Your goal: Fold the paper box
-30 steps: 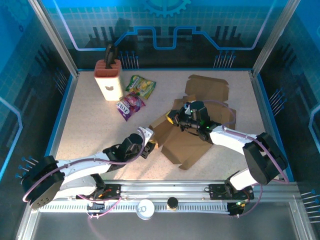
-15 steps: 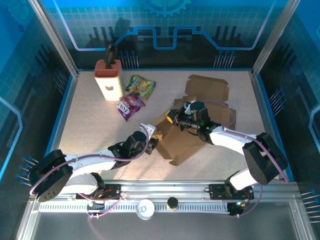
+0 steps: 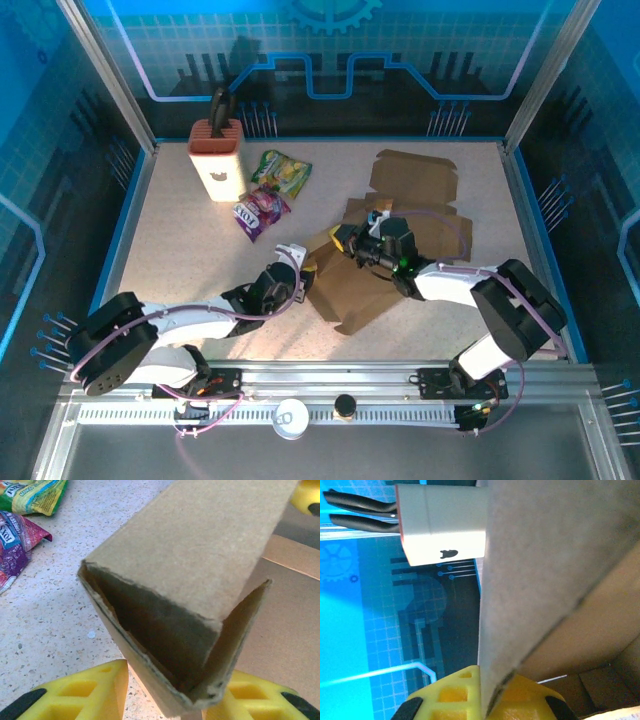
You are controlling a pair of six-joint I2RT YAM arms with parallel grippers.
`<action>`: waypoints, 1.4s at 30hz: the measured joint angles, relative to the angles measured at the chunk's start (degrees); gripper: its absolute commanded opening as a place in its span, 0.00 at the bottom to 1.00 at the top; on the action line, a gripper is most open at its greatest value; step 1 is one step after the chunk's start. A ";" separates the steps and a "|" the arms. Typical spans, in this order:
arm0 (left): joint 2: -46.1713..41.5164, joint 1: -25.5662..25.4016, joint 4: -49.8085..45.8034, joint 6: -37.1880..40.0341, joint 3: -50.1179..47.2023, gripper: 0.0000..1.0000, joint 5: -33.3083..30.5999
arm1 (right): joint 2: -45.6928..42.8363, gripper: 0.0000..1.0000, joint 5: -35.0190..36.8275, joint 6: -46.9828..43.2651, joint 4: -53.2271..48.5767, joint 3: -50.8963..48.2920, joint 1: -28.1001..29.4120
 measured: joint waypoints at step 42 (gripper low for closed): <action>12.20 -2.47 -1.22 -8.48 7.91 0.33 -14.34 | 6.36 0.00 9.44 4.46 18.82 -4.52 2.58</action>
